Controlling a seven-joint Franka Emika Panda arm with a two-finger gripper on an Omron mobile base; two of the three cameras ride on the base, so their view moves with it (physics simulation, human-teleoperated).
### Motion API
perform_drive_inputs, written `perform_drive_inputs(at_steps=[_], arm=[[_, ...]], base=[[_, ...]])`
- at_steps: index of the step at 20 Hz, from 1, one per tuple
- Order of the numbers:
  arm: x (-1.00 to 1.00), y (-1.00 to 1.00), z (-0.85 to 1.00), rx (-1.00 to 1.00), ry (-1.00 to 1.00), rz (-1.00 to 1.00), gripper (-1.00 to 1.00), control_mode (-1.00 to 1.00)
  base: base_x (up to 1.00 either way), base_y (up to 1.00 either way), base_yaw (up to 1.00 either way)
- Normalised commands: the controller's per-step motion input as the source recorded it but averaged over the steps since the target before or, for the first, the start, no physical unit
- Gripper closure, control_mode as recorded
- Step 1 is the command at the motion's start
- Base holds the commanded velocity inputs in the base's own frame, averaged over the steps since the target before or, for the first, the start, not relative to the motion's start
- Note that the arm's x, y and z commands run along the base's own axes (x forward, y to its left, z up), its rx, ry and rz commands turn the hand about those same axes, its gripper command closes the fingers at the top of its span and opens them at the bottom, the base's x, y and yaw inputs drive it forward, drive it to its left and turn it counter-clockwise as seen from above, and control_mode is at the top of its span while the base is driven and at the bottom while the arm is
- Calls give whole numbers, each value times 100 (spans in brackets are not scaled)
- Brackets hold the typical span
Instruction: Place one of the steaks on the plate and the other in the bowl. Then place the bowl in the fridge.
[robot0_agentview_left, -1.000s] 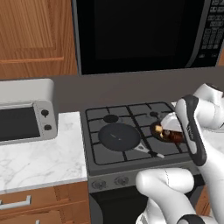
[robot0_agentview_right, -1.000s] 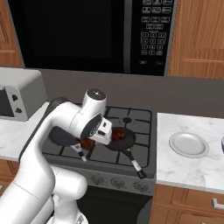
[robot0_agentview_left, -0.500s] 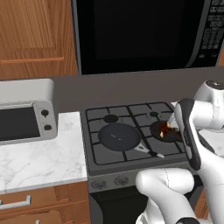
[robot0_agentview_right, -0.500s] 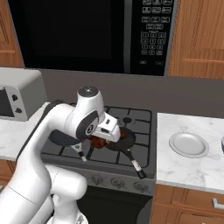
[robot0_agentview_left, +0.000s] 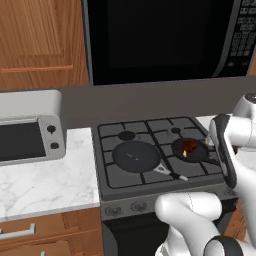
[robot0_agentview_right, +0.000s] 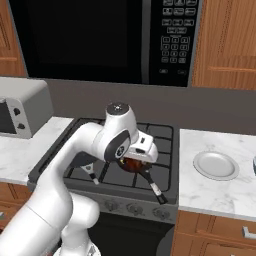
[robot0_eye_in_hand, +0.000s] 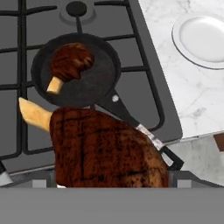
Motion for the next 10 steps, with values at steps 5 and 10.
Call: perform_drive_inputs(at_steps=[5, 10], arm=[[26, -71, -5, 0, 0, -1, 100, -100], [34, -64, -11, 0, 0, 0, 100, -100]], base=[[0, 0, 0], [0, 0, 0]])
